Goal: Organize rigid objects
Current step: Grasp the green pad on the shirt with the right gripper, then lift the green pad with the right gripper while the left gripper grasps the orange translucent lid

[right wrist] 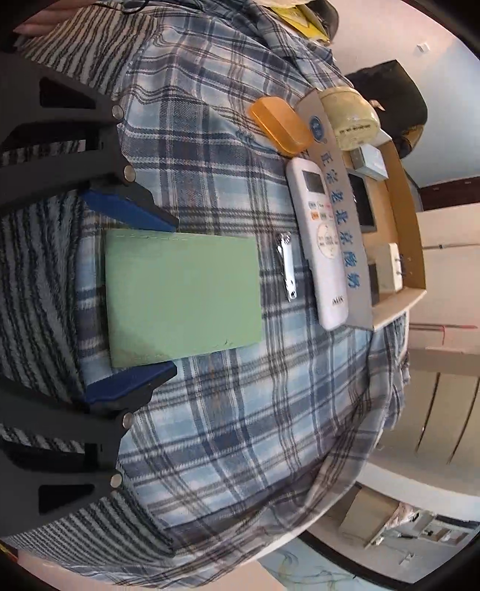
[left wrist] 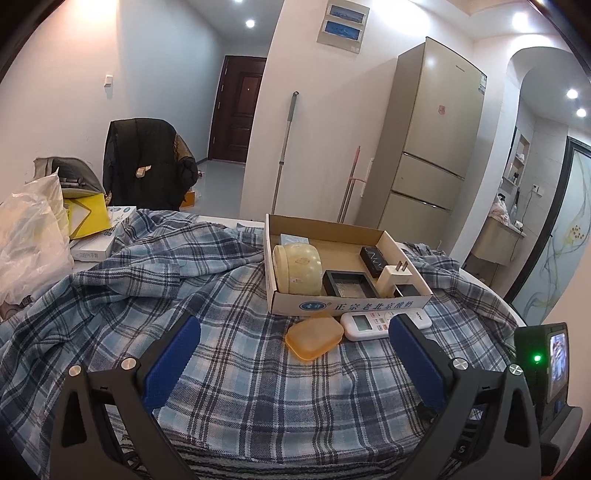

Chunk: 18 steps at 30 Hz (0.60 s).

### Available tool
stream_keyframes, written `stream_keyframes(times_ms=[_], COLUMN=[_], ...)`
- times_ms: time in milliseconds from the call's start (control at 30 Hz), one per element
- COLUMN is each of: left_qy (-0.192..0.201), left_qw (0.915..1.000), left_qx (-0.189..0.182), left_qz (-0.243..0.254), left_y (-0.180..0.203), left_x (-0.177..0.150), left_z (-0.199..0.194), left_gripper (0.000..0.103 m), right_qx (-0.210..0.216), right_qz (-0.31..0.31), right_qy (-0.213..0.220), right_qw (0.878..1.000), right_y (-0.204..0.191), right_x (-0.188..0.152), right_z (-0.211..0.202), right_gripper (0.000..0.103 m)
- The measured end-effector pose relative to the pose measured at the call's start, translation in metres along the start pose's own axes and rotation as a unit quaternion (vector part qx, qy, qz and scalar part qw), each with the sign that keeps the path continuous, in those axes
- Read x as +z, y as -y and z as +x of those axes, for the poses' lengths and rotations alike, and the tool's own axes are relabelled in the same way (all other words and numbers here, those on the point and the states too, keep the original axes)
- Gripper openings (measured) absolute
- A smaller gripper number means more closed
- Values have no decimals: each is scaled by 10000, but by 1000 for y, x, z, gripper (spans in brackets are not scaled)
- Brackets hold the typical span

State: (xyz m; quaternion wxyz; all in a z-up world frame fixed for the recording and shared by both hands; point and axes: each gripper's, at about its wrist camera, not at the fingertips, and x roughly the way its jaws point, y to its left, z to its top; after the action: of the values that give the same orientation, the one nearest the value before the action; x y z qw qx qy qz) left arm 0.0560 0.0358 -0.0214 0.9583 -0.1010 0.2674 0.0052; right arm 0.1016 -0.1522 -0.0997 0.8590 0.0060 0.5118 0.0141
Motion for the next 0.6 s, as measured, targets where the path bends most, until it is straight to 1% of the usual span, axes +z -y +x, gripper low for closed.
stream_keyframes(times_ms=[100, 167, 300, 400, 500, 567, 600], left_qy=[21, -3, -68, -119, -410, -641, -737], left_qw=[10000, 10000, 9998, 9994, 9975, 9937, 9903], left_qx=[22, 35, 116, 126, 104, 17, 13], left_qz=[23, 31, 167, 293, 573, 923, 1179], left_y=[0, -1, 3, 6, 10, 13, 16], left_x=[0, 0, -2, -3, -1, 1, 2], left_z=[1, 2, 7, 6, 9, 13, 16], left_gripper=[103, 103, 103, 103, 103, 103, 103], right_qx=[63, 49, 161, 143, 223, 316, 369], right_qz=[5, -99, -425, -541, -623, -670, -673], right_qy=[152, 365, 817, 1117, 1452, 1610, 1638], right_qw=[9999, 9993, 9956, 9922, 9872, 9842, 9835], right_y=[5, 9, 19, 27, 31, 32, 33], right_x=[4, 10, 31, 46, 56, 58, 58], right_z=[-8, -20, -43, -51, -54, -51, -48], right_gripper=[69, 69, 69, 69, 69, 69, 69])
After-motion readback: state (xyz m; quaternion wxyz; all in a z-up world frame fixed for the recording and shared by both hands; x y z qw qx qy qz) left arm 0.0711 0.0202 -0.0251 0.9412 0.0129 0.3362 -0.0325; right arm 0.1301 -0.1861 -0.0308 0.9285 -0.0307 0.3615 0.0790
